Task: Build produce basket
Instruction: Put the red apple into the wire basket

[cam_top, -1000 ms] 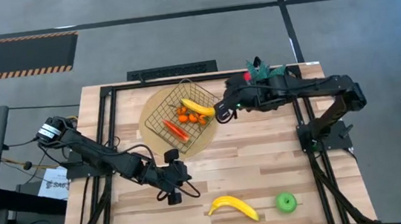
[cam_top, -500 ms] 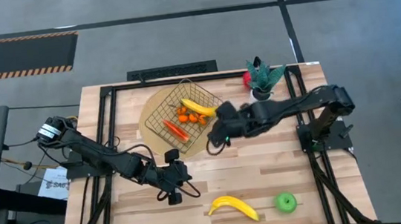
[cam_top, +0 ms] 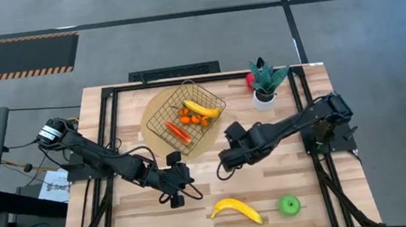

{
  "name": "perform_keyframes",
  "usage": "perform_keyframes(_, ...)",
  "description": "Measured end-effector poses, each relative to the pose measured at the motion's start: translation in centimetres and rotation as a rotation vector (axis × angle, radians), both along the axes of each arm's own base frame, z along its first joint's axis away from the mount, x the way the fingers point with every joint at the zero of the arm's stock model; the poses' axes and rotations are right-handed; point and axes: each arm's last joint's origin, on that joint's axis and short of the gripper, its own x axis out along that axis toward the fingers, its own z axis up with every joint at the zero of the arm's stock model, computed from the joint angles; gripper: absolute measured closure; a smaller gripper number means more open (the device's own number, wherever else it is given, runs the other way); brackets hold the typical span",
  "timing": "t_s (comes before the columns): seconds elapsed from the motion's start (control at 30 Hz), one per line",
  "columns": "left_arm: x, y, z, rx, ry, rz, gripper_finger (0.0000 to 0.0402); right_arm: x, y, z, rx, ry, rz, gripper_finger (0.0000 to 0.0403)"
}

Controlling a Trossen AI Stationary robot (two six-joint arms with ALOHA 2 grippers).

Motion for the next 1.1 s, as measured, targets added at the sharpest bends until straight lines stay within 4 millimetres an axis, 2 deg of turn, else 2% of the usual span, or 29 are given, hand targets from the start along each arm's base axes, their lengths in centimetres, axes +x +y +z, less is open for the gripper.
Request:
perform_keyframes(0.3,0.2,0.5,0.0,-0.016,0.009,0.003,0.0401,-1.5,1.8,0.7,0.009,-0.017,-0.021,0.0403)
perform_keyframes(0.53,0.7,1.4,-0.1,-0.039,0.028,-0.022,0.0401,-1.6,1.9,0.7,0.006,-0.018,-0.033,0.0403)
perform_keyframes(0.87,1.3,3.0,-0.1,-0.033,0.045,-0.092,0.0401,-1.0,0.1,0.7,0.0,-0.019,-0.079,0.0403)
perform_keyframes(1.1,1.8,4.5,-0.1,0.007,0.047,-0.157,0.0401,0.2,-2.8,1.3,-0.027,-0.02,-0.061,0.0403)
